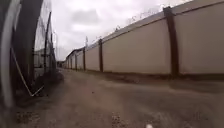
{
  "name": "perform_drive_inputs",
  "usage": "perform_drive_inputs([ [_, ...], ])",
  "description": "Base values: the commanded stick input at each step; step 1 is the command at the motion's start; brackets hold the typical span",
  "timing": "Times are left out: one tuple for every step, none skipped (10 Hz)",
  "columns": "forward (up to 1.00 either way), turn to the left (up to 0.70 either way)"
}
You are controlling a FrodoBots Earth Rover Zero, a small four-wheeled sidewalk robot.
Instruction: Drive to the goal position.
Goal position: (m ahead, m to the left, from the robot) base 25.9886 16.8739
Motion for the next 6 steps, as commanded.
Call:
perform_drive_inputs([
  [0.70,0.35],
  [0.70,0.35],
  [0.70,0.20],
  [0.70,0.00],
  [0.70,0.00],
  [0.70,0.00],
])
